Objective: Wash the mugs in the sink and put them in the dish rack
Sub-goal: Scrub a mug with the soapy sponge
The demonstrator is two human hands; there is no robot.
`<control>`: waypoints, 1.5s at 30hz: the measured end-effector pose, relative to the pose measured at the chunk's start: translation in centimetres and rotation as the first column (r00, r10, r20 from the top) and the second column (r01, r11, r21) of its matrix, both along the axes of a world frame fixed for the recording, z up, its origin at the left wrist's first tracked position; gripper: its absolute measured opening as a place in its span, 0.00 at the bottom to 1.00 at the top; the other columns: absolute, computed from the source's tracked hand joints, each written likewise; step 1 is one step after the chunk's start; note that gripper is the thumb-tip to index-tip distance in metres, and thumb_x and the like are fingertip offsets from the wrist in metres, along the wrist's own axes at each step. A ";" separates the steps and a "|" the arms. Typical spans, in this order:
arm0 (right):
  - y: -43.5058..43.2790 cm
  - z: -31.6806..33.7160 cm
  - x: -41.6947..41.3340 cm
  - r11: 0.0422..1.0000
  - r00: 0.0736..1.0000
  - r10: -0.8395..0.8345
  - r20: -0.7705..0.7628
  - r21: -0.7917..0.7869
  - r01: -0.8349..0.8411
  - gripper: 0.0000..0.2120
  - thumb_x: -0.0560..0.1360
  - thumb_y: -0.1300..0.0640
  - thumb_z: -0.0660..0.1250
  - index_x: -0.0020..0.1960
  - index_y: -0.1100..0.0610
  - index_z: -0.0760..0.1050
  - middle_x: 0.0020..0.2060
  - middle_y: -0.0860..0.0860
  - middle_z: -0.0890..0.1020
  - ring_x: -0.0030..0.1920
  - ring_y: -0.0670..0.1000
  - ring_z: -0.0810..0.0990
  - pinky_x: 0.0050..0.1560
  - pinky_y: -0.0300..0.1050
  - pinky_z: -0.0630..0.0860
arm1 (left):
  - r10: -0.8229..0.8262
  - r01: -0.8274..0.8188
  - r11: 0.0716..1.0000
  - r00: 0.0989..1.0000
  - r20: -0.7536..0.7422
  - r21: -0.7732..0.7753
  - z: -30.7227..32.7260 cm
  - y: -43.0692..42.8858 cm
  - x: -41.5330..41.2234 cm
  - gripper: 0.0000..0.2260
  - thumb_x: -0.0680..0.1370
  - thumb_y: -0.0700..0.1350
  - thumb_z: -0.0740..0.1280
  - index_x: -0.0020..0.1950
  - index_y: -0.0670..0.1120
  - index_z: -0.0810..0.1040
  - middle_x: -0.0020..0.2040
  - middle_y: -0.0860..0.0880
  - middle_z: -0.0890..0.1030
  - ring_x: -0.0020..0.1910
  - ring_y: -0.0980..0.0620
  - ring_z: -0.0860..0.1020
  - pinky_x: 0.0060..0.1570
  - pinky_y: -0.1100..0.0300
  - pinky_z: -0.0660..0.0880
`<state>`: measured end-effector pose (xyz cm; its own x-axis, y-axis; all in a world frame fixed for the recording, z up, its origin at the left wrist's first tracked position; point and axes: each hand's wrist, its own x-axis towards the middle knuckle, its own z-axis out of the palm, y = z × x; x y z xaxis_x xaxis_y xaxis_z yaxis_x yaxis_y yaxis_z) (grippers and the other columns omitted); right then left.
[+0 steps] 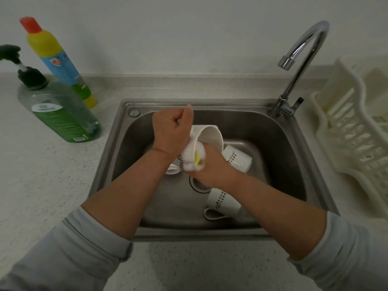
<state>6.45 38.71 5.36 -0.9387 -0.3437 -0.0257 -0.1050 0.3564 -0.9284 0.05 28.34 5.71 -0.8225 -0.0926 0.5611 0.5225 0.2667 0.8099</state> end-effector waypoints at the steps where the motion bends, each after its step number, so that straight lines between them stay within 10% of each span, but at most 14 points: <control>1: 0.3 -0.3 0.3 0.998 0.997 -0.034 -0.074 0.053 0.038 0.09 0.72 0.65 0.69 0.45 0.52 0.75 0.37 0.45 0.79 0.39 0.41 0.78 0.42 0.36 0.74 | 0.009 -0.009 1.000 1.000 0.009 0.004 0.1 -0.3 -0.2 0.17 0.73 0.50 0.59 0.24 0.56 0.59 0.18 0.58 0.66 0.19 0.62 0.65 0.24 0.75 0.59; 5: 1.3 0.8 0.3 0.847 0.959 0.126 -0.256 0.531 0.031 0.17 0.74 0.46 0.67 0.59 0.52 0.79 0.52 0.52 0.83 0.52 0.55 0.80 0.51 0.49 0.75 | 0.083 -0.087 0.996 0.993 0.089 0.036 -0.5 -1.4 -0.6 0.21 0.75 0.45 0.61 0.23 0.53 0.58 0.17 0.57 0.64 0.19 0.61 0.63 0.23 0.72 0.58; 8: 1.5 1.5 -0.3 0.763 0.968 0.240 -0.069 0.630 -0.144 0.14 0.76 0.40 0.60 0.43 0.48 0.77 0.39 0.47 0.80 0.43 0.49 0.77 0.42 0.41 0.72 | 0.042 -0.048 0.997 0.994 0.103 0.053 -1.1 -0.7 0.0 0.20 0.74 0.48 0.61 0.23 0.54 0.59 0.17 0.56 0.64 0.19 0.60 0.63 0.23 0.72 0.57; 10: 1.2 1.5 -0.4 0.836 0.970 0.203 0.137 0.491 -0.245 0.17 0.78 0.40 0.56 0.34 0.45 0.69 0.33 0.44 0.74 0.37 0.44 0.73 0.42 0.37 0.69 | 0.018 -0.021 0.999 0.997 0.078 0.030 -0.9 -0.1 0.3 0.21 0.74 0.47 0.61 0.23 0.55 0.59 0.17 0.56 0.65 0.19 0.61 0.64 0.24 0.73 0.58; 13: 0.4 1.6 -0.4 0.924 0.916 0.269 0.297 0.189 -0.332 0.09 0.76 0.45 0.64 0.52 0.48 0.76 0.48 0.45 0.80 0.51 0.41 0.78 0.58 0.35 0.73 | -0.018 0.017 1.000 0.998 0.067 0.016 -0.4 0.3 0.6 0.20 0.73 0.51 0.59 0.22 0.56 0.57 0.17 0.56 0.64 0.18 0.60 0.63 0.24 0.72 0.57; 15: 0.4 1.8 -0.7 0.951 0.915 0.273 0.297 0.060 -0.304 0.10 0.74 0.59 0.70 0.51 0.49 0.73 0.45 0.44 0.79 0.47 0.39 0.77 0.50 0.25 0.72 | -0.032 0.013 0.993 0.987 0.160 0.121 -0.4 0.2 0.5 0.23 0.74 0.51 0.61 0.19 0.54 0.60 0.17 0.55 0.62 0.19 0.59 0.60 0.24 0.69 0.56; 19: 0.1 1.7 -0.7 0.987 0.993 0.073 0.087 0.139 -0.085 0.09 0.70 0.68 0.69 0.48 0.59 0.75 0.38 0.48 0.76 0.43 0.48 0.76 0.46 0.37 0.74 | -0.036 -0.043 0.962 0.959 0.281 0.270 -0.4 -0.4 0.1 0.20 0.75 0.48 0.59 0.22 0.52 0.62 0.18 0.57 0.61 0.21 0.60 0.60 0.26 0.63 0.59; 26: -0.1 1.4 -1.2 0.788 0.949 -0.040 -0.313 0.574 0.223 0.15 0.73 0.48 0.68 0.54 0.56 0.76 0.46 0.53 0.82 0.48 0.54 0.80 0.47 0.50 0.78 | -0.043 -0.029 0.978 0.941 0.337 0.205 0.1 -0.8 -0.5 0.21 0.78 0.37 0.62 0.25 0.47 0.63 0.19 0.57 0.63 0.22 0.61 0.62 0.27 0.67 0.63; 34: 1.1 0.6 -2.8 0.795 0.807 -0.196 -0.557 0.392 0.463 0.06 0.71 0.58 0.69 0.37 0.60 0.79 0.31 0.56 0.82 0.33 0.55 0.80 0.33 0.41 0.68 | -0.157 0.154 0.988 0.973 0.167 0.034 1.8 0.2 1.3 0.11 0.69 0.53 0.61 0.29 0.50 0.68 0.41 0.53 0.71 0.42 0.59 0.72 0.44 0.64 0.71; 38: 3.0 1.4 -3.0 0.674 0.540 -0.029 -0.841 0.382 0.632 0.03 0.61 0.63 0.72 0.33 0.59 0.79 0.24 0.56 0.78 0.23 0.55 0.77 0.23 0.42 0.73 | -0.275 0.144 0.957 0.714 0.643 0.250 2.9 0.4 1.7 0.08 0.69 0.47 0.66 0.47 0.49 0.71 0.56 0.43 0.75 0.54 0.48 0.77 0.45 0.58 0.75; 41: 4.4 0.9 -3.1 0.674 0.392 0.218 -0.894 0.428 0.602 0.06 0.67 0.59 0.65 0.42 0.58 0.78 0.29 0.57 0.80 0.28 0.57 0.80 0.28 0.43 0.75 | -0.393 0.207 0.919 0.417 0.820 0.335 3.4 -0.3 1.2 0.10 0.76 0.31 0.56 0.46 0.43 0.73 0.37 0.46 0.77 0.33 0.54 0.77 0.25 0.65 0.71; 43: 4.2 1.3 -2.5 0.644 0.442 0.347 -0.827 0.553 0.528 0.12 0.66 0.60 0.68 0.49 0.58 0.73 0.34 0.57 0.82 0.33 0.57 0.81 0.30 0.46 0.77 | -0.386 0.183 0.922 0.429 0.816 0.340 3.1 -0.4 1.0 0.14 0.78 0.30 0.53 0.41 0.43 0.72 0.28 0.49 0.72 0.24 0.58 0.68 0.19 0.68 0.63; 45: 3.5 2.3 -1.9 0.541 0.680 0.354 -0.642 0.734 0.410 0.20 0.65 0.63 0.72 0.56 0.60 0.72 0.41 0.59 0.82 0.40 0.58 0.82 0.34 0.47 0.77 | -0.358 0.122 0.933 0.440 0.824 0.340 2.4 -0.3 0.9 0.15 0.79 0.31 0.50 0.41 0.44 0.71 0.26 0.50 0.69 0.21 0.60 0.64 0.18 0.69 0.58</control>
